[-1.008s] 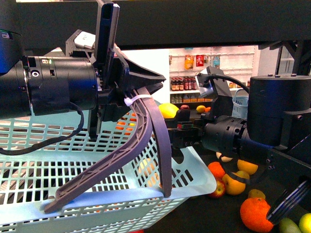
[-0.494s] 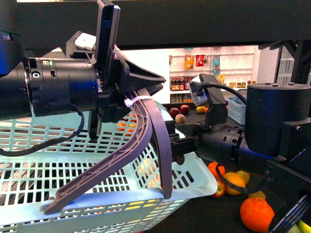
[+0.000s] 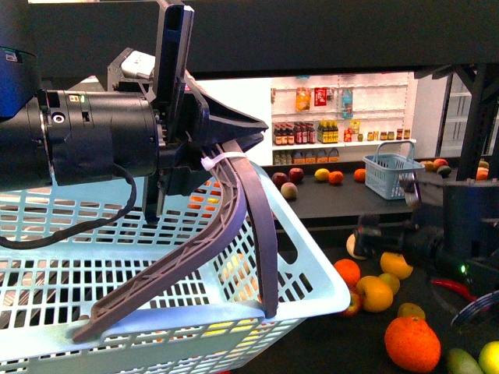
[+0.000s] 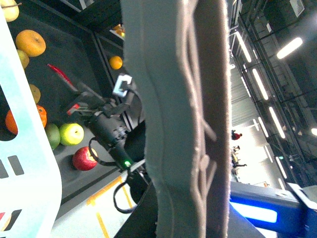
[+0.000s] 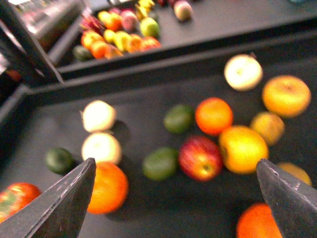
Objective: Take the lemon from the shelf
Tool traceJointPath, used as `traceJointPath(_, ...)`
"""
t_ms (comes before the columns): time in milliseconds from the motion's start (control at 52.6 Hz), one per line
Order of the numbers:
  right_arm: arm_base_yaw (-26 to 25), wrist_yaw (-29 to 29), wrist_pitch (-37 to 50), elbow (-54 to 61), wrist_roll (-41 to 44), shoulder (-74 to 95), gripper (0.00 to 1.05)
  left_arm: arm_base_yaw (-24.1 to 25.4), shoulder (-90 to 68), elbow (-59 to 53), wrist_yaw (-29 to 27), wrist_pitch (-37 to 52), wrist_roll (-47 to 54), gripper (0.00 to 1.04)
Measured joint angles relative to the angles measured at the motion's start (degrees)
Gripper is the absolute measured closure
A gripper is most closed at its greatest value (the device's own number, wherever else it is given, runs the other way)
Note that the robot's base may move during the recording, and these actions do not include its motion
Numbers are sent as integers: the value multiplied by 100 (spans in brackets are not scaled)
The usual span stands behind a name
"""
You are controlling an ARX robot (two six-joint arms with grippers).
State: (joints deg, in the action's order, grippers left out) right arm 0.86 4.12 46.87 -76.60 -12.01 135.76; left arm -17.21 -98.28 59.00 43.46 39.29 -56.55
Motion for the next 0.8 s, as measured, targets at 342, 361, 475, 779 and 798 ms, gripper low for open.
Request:
traceJointPath(342,52,-55,-662,-424,981,1585,7,0,0,0,-7,0,-2,97)
traceJointPath(361,83,-9,-629,-424,1021,1589,7,0,0,0,-7,0,-2,97)
traceJointPath(475,286,197,-485,-437,1202,1593,7,0,0,0,0,0,0,97)
traceJointPath(779,935,916,-490,-437,1298,1991,7,0,0,0,-2,0,-4,97)
traceJointPath(798,966,942,-487,-437,1300,2004,7,0,0,0,-2,0,-4,97)
